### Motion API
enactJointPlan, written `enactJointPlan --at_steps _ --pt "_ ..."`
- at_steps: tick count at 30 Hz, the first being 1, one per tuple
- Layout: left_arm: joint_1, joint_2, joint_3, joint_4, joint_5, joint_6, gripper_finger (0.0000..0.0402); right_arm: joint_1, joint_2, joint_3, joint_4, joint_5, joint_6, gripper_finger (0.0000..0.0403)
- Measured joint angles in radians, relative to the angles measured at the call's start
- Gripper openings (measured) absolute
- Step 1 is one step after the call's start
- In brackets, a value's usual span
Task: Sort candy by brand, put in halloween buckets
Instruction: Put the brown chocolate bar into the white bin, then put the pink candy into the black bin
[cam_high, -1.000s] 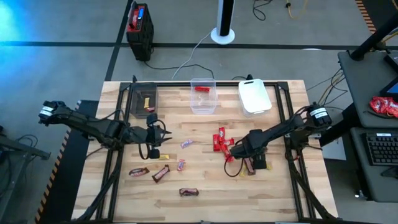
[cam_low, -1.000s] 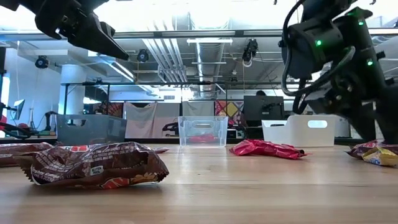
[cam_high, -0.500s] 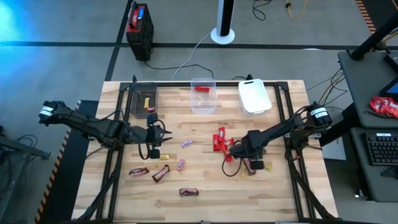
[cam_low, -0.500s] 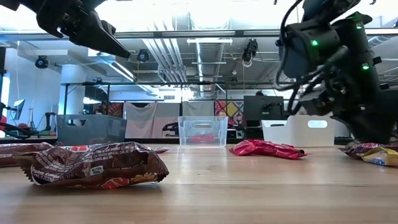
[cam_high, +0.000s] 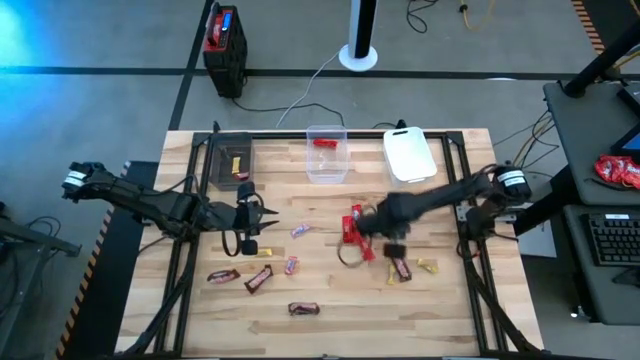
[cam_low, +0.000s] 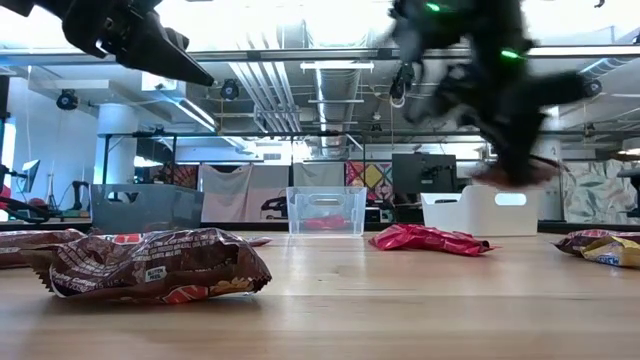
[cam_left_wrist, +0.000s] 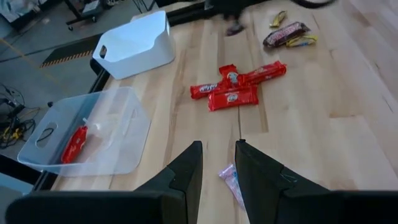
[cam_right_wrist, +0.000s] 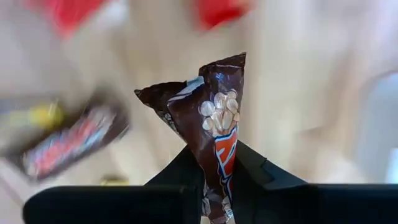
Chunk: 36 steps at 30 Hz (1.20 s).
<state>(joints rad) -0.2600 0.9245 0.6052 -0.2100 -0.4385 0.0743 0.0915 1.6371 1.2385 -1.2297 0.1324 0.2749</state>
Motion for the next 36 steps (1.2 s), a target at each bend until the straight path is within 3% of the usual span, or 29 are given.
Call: enactJointPlan --at_steps 3,10,20,25,36 --pt "0.0 0.0 0.0 0.001 0.0 0.013 0.008 -0.1 0.0 0.105 0.001 0.059 0.022 0.0037" --pt "0.0 0.0 0.0 0.001 0.0 0.0 0.008 -0.409 0.0 0.291 -0.015 0.064 0.232 0.0038" --pt "0.0 0.0 0.0 0.001 0.001 -0.041 0.008 -0.797 0.001 0.267 -0.033 0.082 0.206 0.0041" --pt "0.0 0.0 0.0 0.001 0.001 -0.052 0.008 -0.859 0.002 0.212 0.034 0.08 0.187 0.0051" --pt "0.0 0.0 0.0 0.001 0.001 -0.082 0.008 -0.865 0.003 0.142 0.144 0.104 0.161 0.011"
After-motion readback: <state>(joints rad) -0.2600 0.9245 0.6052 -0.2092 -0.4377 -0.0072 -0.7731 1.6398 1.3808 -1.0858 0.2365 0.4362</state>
